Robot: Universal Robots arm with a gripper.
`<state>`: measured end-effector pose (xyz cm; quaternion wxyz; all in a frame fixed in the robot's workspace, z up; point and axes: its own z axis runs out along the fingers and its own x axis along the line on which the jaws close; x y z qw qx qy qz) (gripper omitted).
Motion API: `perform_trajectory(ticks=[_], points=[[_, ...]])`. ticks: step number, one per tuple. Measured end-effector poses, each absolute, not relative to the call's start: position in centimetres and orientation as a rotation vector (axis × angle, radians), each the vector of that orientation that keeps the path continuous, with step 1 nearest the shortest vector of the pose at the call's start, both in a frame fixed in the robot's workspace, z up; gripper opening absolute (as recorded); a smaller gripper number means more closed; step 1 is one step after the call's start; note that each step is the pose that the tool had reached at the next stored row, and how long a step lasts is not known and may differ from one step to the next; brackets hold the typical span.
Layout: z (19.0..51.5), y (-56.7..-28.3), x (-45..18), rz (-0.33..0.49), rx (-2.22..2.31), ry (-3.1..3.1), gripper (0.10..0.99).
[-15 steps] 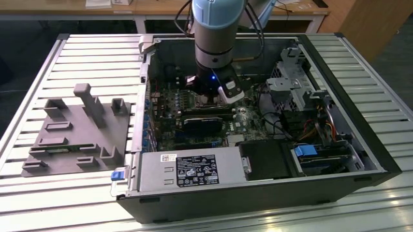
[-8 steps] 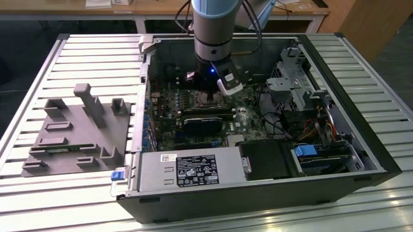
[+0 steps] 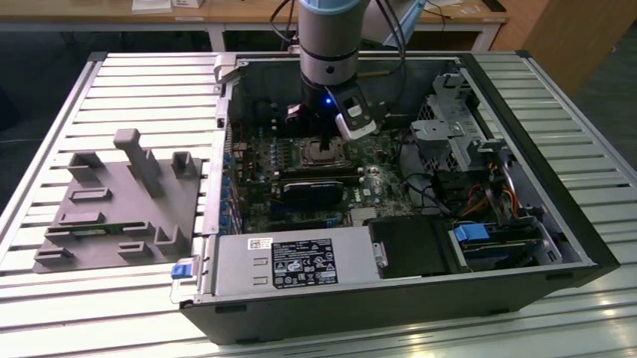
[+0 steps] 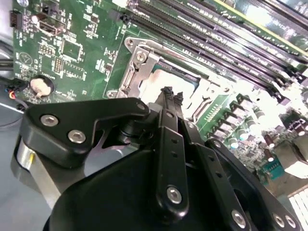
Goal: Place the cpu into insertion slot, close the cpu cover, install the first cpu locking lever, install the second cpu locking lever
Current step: 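Install the second cpu locking lever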
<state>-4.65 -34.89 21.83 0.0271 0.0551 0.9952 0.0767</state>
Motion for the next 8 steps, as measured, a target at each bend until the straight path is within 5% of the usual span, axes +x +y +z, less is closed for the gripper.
perform_trajectory(ticks=[8], points=[[21.83,-34.89,-4.66,0.236,0.17,3.074,0.102]])
